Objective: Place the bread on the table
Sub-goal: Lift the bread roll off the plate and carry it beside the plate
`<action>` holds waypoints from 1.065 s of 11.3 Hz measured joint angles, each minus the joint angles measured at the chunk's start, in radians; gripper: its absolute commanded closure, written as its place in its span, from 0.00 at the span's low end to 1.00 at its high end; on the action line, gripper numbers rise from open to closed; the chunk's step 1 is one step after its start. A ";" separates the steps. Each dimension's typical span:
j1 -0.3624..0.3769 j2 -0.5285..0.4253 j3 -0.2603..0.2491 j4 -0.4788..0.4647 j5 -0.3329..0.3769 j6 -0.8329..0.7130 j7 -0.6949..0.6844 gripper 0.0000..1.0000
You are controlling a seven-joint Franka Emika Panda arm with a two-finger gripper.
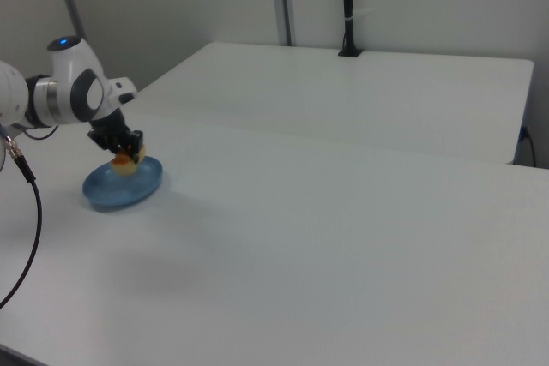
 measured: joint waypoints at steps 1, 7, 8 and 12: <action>-0.009 -0.022 -0.035 0.000 0.000 -0.023 0.003 0.61; -0.151 -0.008 -0.182 -0.038 -0.063 -0.045 0.002 0.45; -0.168 0.008 -0.182 -0.048 -0.068 -0.045 0.002 0.28; -0.172 0.035 -0.182 -0.049 -0.069 -0.045 0.003 0.00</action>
